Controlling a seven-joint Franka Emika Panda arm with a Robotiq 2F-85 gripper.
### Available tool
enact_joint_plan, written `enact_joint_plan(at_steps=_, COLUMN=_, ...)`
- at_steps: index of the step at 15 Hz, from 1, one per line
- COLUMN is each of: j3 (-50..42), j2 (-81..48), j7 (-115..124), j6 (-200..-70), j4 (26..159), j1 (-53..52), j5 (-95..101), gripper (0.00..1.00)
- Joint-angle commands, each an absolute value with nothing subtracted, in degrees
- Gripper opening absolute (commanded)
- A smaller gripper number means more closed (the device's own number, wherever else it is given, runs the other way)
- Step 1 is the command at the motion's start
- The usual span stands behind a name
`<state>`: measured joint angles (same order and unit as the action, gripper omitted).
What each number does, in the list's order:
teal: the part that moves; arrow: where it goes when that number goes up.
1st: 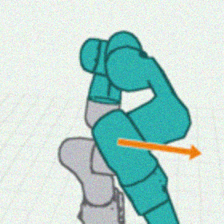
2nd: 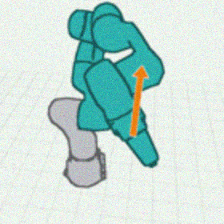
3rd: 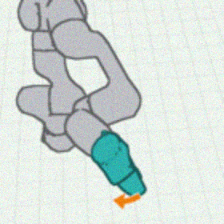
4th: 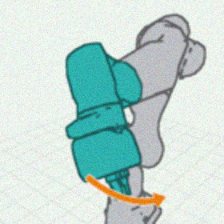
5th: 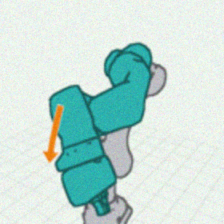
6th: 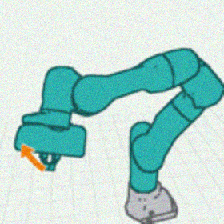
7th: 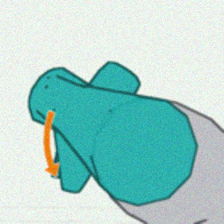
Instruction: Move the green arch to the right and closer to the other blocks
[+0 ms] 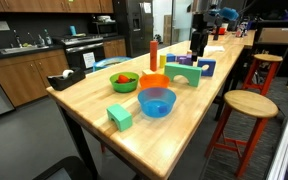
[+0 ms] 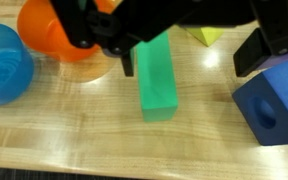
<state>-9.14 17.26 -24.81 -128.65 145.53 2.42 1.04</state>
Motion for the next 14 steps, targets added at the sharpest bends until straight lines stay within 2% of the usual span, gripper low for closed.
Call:
enact_joint_plan(at_steps=1, j3=-8.8, j2=15.9, j7=-26.5, j6=-128.3, j4=144.6, j1=1.2, j5=-0.3, gripper=1.0)
enact_joint_plan(at_steps=14, j3=-4.8, j2=10.0, j7=-27.0, j6=-138.1, j4=145.3, j1=-1.1, j5=2.3, gripper=1.0)
